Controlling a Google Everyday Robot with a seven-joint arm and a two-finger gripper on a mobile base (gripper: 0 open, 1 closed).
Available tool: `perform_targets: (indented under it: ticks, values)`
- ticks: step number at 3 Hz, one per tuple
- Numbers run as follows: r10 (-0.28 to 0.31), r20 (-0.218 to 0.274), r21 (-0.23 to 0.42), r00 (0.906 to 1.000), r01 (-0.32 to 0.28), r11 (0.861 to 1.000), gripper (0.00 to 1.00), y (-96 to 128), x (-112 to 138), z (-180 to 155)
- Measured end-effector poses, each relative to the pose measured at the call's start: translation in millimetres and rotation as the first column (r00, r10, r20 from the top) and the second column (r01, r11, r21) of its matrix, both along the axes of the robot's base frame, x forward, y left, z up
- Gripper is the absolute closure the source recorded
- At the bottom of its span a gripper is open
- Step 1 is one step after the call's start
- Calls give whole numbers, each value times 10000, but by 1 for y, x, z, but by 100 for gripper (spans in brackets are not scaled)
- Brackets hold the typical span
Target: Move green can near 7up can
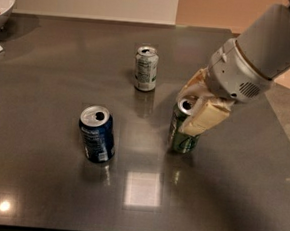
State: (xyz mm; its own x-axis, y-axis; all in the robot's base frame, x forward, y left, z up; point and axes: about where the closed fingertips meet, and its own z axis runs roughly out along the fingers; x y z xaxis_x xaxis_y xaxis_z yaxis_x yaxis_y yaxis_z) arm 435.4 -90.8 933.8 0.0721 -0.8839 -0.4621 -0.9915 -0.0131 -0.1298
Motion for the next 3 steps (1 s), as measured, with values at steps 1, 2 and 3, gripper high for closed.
perform_targets:
  ticks: [1,2,3]
  values:
    - [-287,226,193,9993,283,9994,100,11,38,13]
    - [-596,250,446,9979,584,9973,100,22,80,18]
    - [-789,110,598,9968,781,9951,100,36,116,15]
